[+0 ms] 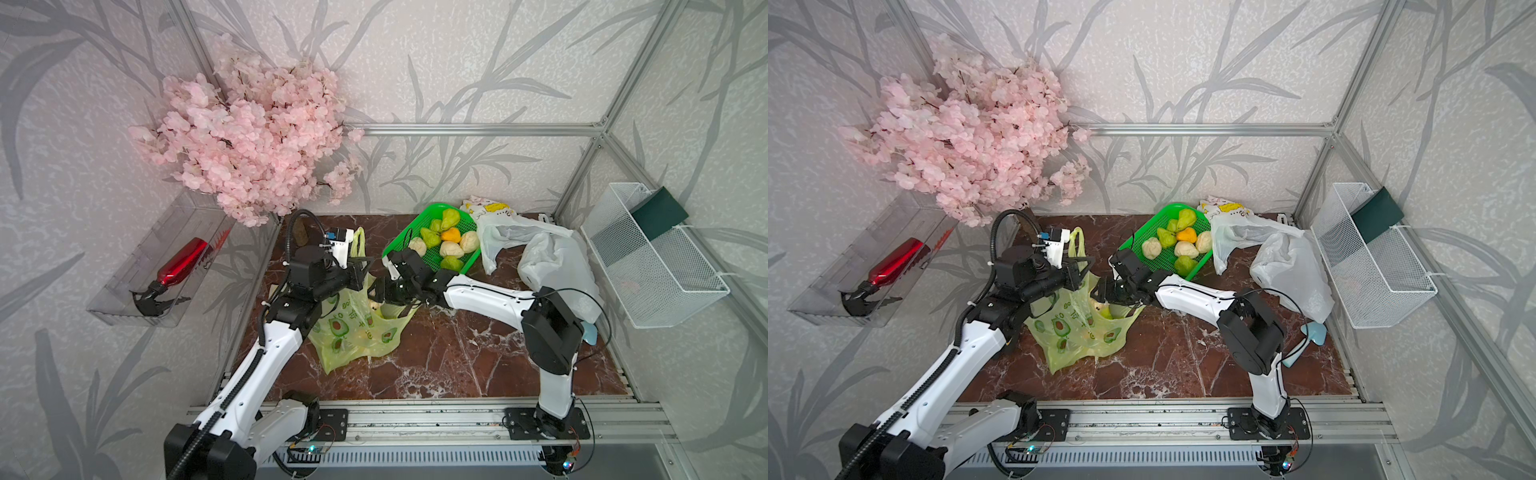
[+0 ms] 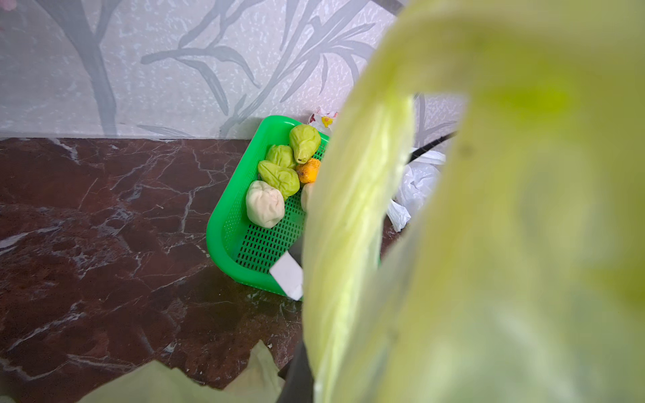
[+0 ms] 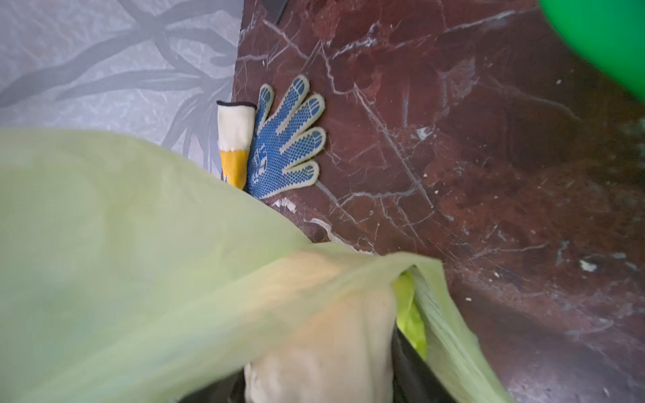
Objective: Place the pears into plastic bags & tie knots
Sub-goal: Place the pear in the plastic bag, then place the plastic bag at the center of the board.
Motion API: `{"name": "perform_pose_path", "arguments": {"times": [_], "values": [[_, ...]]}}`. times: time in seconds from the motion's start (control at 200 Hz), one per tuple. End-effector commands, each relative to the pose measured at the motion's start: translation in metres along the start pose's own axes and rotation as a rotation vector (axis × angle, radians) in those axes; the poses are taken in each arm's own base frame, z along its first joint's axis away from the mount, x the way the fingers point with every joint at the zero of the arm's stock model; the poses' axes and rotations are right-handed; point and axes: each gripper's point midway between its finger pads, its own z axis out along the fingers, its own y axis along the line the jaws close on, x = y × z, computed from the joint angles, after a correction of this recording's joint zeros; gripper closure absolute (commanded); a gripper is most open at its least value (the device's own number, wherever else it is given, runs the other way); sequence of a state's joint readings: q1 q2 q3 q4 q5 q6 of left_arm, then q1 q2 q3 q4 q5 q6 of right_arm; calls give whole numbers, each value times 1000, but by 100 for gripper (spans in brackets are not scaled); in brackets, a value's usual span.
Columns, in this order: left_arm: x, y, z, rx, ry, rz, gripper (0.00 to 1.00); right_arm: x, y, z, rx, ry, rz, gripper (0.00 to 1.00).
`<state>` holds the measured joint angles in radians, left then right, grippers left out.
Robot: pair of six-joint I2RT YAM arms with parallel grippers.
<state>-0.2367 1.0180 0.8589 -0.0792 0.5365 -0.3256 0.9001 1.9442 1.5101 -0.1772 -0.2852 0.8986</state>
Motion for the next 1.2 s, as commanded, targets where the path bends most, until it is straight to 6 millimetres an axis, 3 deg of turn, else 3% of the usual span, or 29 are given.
{"name": "perform_pose_path", "arguments": {"times": [0.0, 0.07, 0.145, 0.37, 0.48, 0.555, 0.68, 0.985, 1.09, 1.195], "values": [[-9, -13, -7, 46, -46, 11, 100, 8, 50, -4, -41, 2, -69, 25], [-10, -7, -10, 6, -53, 27, 100, 24, 61, -13, -89, 76, -94, 17], [-11, 1, -14, -46, -65, 45, 100, 27, 49, -42, -43, 55, -129, 12], [-10, 12, -18, -117, -72, 59, 100, 3, -14, -146, 212, -175, -135, 11], [-11, 9, -19, -106, -79, 59, 100, 4, -60, -174, 367, -295, -22, 11], [-12, 7, -19, -96, -78, 61, 100, 10, -80, -186, 403, -362, 73, 11], [-10, 5, -20, -92, -72, 69, 100, 16, -92, -178, 412, -372, 126, 11], [-10, 0, -20, -74, -70, 70, 100, 10, -101, -115, 412, -338, 209, 18], [-9, -1, -22, -73, -67, 72, 100, 5, -106, -103, 435, -351, 203, 32], [-7, -1, -24, -81, -59, 87, 100, -2, -101, -96, 381, -383, 155, 67]]}}
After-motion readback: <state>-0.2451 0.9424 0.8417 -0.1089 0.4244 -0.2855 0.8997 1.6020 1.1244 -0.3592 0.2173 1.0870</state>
